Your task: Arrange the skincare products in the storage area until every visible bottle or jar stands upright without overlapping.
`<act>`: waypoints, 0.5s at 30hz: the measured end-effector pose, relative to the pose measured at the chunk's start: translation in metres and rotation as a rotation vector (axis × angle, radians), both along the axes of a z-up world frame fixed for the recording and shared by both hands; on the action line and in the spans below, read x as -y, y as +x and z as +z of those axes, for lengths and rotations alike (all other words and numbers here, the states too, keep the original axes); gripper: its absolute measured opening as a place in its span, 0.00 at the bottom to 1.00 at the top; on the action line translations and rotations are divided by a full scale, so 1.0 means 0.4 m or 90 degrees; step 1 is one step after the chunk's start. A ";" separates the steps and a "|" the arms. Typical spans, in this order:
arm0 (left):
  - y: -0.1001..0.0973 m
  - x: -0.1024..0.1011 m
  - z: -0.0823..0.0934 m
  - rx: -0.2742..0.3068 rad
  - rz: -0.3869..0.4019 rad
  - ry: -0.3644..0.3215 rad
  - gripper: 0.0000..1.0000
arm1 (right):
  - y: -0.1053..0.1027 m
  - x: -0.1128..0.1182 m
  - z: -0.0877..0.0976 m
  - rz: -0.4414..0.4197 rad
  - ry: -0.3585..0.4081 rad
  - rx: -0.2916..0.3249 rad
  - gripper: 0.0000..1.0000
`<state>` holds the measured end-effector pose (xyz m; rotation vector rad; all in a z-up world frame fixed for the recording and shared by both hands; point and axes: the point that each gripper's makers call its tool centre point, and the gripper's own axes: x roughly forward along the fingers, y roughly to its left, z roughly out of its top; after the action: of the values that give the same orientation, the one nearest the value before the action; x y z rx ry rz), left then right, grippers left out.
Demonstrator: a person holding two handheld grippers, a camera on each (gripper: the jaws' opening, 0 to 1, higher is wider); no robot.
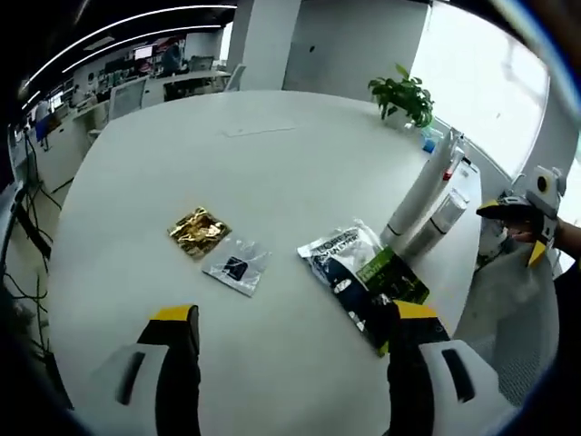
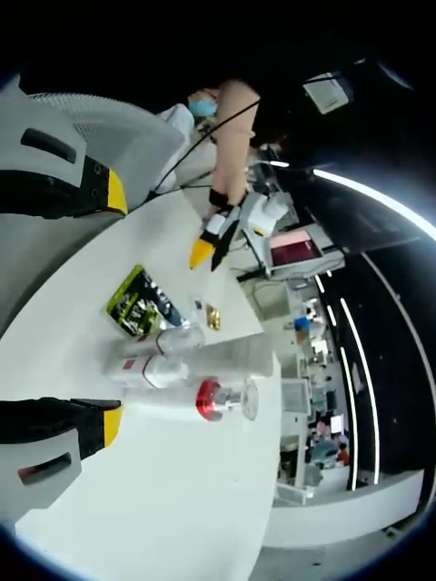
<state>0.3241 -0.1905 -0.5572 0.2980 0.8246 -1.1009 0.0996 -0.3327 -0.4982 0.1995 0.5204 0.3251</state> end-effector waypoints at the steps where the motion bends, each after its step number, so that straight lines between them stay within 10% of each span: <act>1: 0.006 0.003 -0.003 0.000 -0.004 0.003 0.78 | 0.000 -0.001 -0.001 0.000 0.002 -0.001 0.85; 15: 0.092 0.040 -0.051 0.002 -0.064 0.064 0.71 | 0.001 0.011 -0.009 -0.012 0.005 -0.012 0.85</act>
<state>0.3611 -0.2064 -0.5776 0.4284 0.8717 -1.1536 0.1000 -0.3370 -0.5019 0.2145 0.5357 0.3067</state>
